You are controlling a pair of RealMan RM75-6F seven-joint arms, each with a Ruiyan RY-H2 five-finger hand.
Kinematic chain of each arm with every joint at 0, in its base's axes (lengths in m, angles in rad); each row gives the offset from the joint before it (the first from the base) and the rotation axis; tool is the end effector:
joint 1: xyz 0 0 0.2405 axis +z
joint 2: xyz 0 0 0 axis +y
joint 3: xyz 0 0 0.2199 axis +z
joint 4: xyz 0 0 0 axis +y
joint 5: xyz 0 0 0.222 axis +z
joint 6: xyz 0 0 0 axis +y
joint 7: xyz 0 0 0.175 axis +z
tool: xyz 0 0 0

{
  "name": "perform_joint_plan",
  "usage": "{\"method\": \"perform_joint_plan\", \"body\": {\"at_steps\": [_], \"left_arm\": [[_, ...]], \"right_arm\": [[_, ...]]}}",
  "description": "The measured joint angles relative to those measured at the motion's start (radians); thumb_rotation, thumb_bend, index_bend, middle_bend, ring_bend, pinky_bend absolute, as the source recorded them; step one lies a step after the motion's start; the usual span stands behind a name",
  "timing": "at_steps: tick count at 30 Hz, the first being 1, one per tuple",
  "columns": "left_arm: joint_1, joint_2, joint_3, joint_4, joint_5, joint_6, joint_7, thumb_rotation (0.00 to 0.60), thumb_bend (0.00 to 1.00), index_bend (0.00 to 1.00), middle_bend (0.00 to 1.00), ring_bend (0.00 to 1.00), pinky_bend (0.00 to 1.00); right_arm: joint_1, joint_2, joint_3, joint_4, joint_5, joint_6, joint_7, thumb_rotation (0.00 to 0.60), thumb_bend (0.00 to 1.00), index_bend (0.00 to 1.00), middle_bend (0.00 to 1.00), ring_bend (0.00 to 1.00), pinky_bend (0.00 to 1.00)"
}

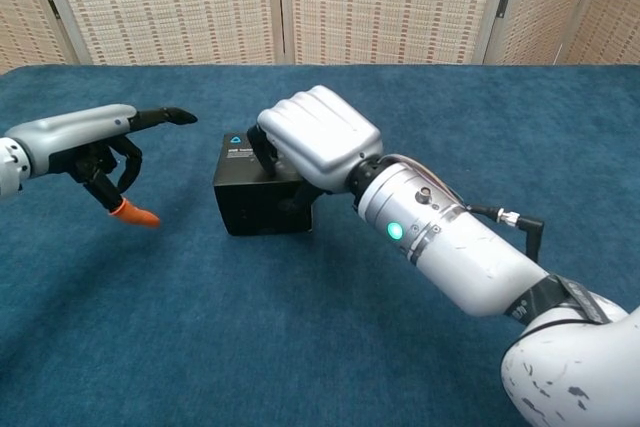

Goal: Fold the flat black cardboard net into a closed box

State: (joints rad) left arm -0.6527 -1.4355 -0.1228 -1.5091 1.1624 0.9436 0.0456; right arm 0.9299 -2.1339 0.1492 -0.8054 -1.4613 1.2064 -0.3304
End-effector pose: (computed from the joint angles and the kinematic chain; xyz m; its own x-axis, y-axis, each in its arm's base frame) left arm -0.1632 0.3367 -0.0191 0.2579 0.3713 0.8920 0.9531 -0.2492 -0.1718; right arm -0.0124 -0.3334 -0.1296 0.4988 0.1651 0.8508 -0.6147 -0.6247 0.4816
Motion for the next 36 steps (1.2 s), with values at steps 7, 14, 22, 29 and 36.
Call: {"method": "perform_joint_plan", "body": {"at_steps": [7, 14, 22, 29, 36], "left_arm": [[0.038, 0.009, 0.007, 0.003, 0.022, 0.100, 0.062, 0.600, 0.16, 0.00, 0.02, 0.39, 0.68], [0.112, 0.020, 0.014, 0.019, 0.045, 0.264, 0.140, 0.600, 0.17, 0.02, 0.07, 0.26, 0.46], [0.253, 0.096, 0.047, -0.010, 0.088, 0.433, 0.172, 0.600, 0.18, 0.08, 0.10, 0.13, 0.24], [0.348, 0.140, 0.085, -0.062, 0.148, 0.545, 0.166, 0.600, 0.18, 0.08, 0.10, 0.11, 0.22], [0.448, 0.162, 0.122, -0.096, 0.223, 0.669, 0.173, 0.600, 0.18, 0.08, 0.10, 0.10, 0.20]], "right_arm": [[-0.052, 0.109, -0.003, -0.178, -0.035, 0.084, 0.028, 0.600, 0.31, 0.14, 0.25, 0.61, 0.99], [-0.177, 0.359, -0.032, -0.488, -0.047, 0.176, 0.015, 0.600, 0.32, 0.13, 0.26, 0.30, 0.59], [-0.384, 0.752, -0.135, -0.813, -0.022, 0.255, 0.056, 0.600, 0.33, 0.02, 0.15, 0.04, 0.17], [-0.569, 0.938, -0.247, -0.817, -0.048, 0.343, 0.249, 0.600, 0.34, 0.00, 0.07, 0.00, 0.08], [-0.738, 0.940, -0.281, -0.677, -0.059, 0.453, 0.430, 0.600, 0.35, 0.00, 0.07, 0.00, 0.08]]}}
